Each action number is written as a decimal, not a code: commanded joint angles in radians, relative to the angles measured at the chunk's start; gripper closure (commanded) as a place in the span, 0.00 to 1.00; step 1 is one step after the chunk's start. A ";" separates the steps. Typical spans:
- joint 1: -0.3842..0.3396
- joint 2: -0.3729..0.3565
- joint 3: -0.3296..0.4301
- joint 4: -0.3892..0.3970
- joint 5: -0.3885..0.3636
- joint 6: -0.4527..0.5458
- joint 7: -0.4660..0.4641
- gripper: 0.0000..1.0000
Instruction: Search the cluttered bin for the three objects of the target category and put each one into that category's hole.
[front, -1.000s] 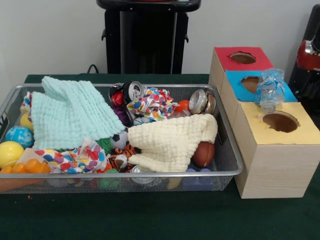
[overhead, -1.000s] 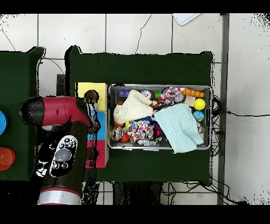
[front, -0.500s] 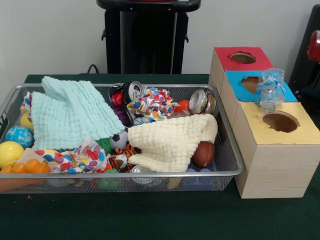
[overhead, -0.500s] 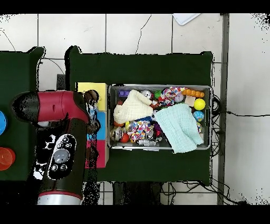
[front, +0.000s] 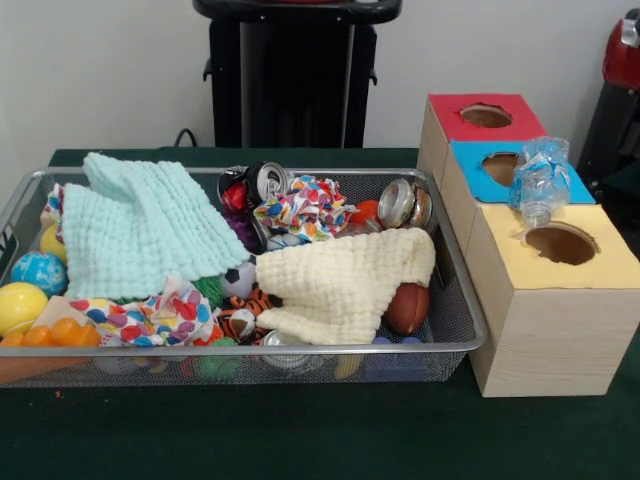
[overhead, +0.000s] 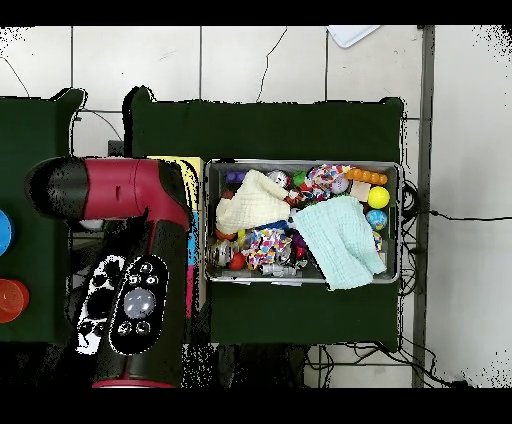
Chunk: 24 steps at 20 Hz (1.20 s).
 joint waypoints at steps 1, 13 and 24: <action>-0.058 -0.050 0.069 0.166 -0.022 -0.002 0.037 1.00; -0.086 -0.002 0.141 0.259 -0.010 -0.190 0.051 1.00; -0.105 -0.038 0.147 0.317 -0.039 -0.183 0.028 1.00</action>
